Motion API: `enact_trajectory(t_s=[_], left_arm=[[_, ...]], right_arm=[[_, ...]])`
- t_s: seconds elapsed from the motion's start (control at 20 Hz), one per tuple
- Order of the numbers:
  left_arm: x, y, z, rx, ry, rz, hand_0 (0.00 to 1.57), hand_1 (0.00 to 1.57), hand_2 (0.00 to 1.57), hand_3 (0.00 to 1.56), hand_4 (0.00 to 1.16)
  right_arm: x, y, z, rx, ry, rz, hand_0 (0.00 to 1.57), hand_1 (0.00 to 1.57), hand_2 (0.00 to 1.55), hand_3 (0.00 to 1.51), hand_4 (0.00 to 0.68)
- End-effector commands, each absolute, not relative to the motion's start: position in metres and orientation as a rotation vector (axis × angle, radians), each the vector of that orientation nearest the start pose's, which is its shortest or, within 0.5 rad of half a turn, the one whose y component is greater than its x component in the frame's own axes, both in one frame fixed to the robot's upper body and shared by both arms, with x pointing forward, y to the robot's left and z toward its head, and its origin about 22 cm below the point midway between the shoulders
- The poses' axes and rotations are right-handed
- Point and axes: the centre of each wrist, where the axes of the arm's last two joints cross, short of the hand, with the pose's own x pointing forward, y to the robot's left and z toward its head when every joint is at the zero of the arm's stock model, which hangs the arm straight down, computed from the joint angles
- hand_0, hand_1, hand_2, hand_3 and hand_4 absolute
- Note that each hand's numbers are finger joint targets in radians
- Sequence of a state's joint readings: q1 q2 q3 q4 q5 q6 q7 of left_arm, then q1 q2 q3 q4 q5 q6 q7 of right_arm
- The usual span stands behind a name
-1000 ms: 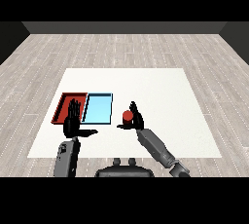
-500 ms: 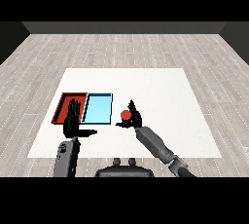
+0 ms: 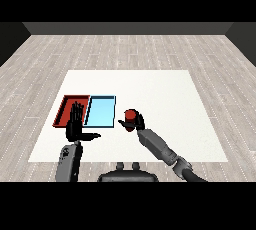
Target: Pick the red can and put it in the red box
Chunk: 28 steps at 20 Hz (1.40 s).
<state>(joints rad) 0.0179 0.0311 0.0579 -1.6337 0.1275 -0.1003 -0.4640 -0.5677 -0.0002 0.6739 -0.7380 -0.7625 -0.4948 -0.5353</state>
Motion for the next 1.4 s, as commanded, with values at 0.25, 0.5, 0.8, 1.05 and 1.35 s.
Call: enact_trajectory(t_s=[0.25, 0.5, 0.8, 1.05, 1.35], left_arm=[[0.227, 0.261, 0.011, -0.128, -2.086, 0.079, 0.00, 0.00, 0.00, 0.00, 0.00], [0.239, 0.250, 0.018, -0.101, -2.093, 0.075, 0.00, 0.00, 0.00, 0.00, 0.00], [0.246, 0.251, 0.013, -0.106, -2.094, 0.080, 0.00, 0.00, 0.00, 0.00, 0.00], [0.231, 0.239, 0.009, -0.123, -2.081, 0.065, 0.00, 0.00, 0.00, 0.00, 0.00], [0.234, 0.234, 0.020, -0.102, -2.062, 0.034, 0.00, 0.00, 0.00, 0.00, 0.00]], right_arm=[[0.312, -0.072, -0.062, 0.044, -1.526, 0.072, 1.53, 1.53, 1.47, 1.42, 0.551], [0.296, -0.062, -0.064, 0.033, -1.517, 0.066, 1.55, 1.55, 1.47, 1.41, 0.552], [0.304, -0.057, -0.046, 0.037, -1.604, 0.058, 1.53, 1.53, 1.47, 1.40, 0.580], [0.309, -0.068, -0.004, 0.053, -1.723, 0.014, 1.55, 1.55, 1.46, 1.38, 0.581], [0.294, -0.063, 0.024, 0.050, -1.796, 0.022, 1.52, 1.52, 1.46, 1.38, 0.608]])
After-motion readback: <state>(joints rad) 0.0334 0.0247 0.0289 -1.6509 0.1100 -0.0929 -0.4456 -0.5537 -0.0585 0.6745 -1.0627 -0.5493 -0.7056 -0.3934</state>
